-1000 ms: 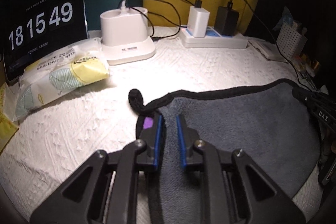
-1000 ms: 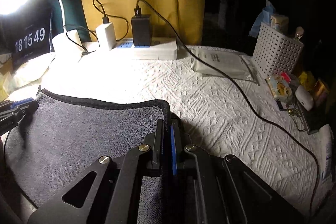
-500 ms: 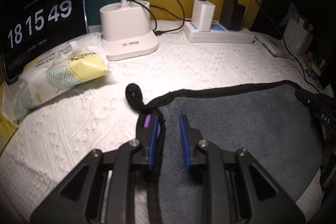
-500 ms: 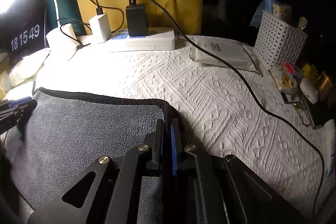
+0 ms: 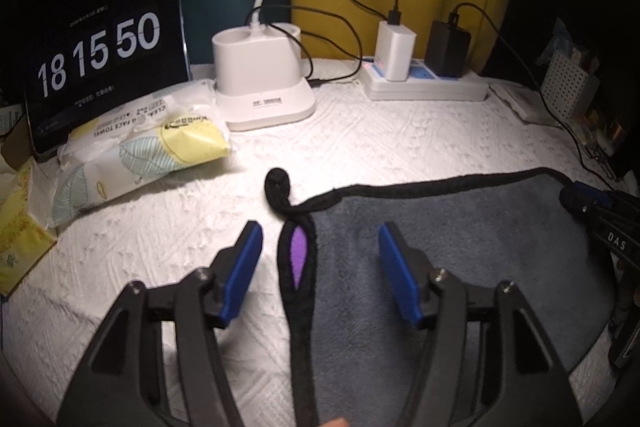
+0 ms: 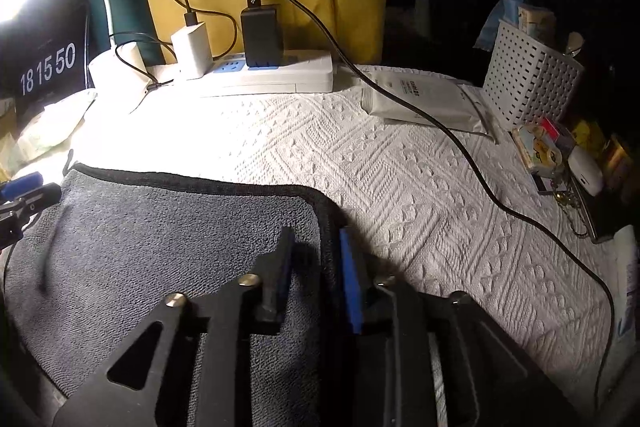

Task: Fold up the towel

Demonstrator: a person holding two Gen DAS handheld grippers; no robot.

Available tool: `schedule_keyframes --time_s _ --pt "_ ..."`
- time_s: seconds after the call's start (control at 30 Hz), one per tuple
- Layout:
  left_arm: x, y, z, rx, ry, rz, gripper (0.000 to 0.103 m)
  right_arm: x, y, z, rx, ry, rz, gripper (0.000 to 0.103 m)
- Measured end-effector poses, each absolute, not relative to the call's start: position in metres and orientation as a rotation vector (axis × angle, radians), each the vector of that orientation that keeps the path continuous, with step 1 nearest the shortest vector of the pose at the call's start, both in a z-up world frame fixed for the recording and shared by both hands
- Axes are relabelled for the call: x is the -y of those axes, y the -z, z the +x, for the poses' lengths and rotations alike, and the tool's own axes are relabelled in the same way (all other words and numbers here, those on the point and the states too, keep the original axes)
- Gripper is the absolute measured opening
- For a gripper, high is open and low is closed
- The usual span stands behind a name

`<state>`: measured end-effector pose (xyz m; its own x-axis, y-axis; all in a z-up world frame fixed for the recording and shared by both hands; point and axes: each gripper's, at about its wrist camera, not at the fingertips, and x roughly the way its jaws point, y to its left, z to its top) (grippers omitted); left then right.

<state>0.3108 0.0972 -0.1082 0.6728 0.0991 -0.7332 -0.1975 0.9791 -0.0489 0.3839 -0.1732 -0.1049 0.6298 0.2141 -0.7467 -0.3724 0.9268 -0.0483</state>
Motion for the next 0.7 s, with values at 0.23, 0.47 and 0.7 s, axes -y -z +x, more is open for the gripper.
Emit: schedule_keyframes --time_s 0.23,0.47,0.7 --pt "-0.096 0.103 0.301 -0.797 -0.16 -0.138 0.064 0.174 0.096 0.374 -0.811 -0.328 -0.204 0.028" --pt "-0.093 0.098 0.29 -0.781 -0.147 -0.148 0.073 0.175 0.089 0.363 -0.804 -0.327 -0.202 0.029" --pt "-0.091 0.091 0.276 -0.762 -0.137 -0.163 0.076 0.177 0.083 0.349 -0.791 -0.327 -0.198 0.029"
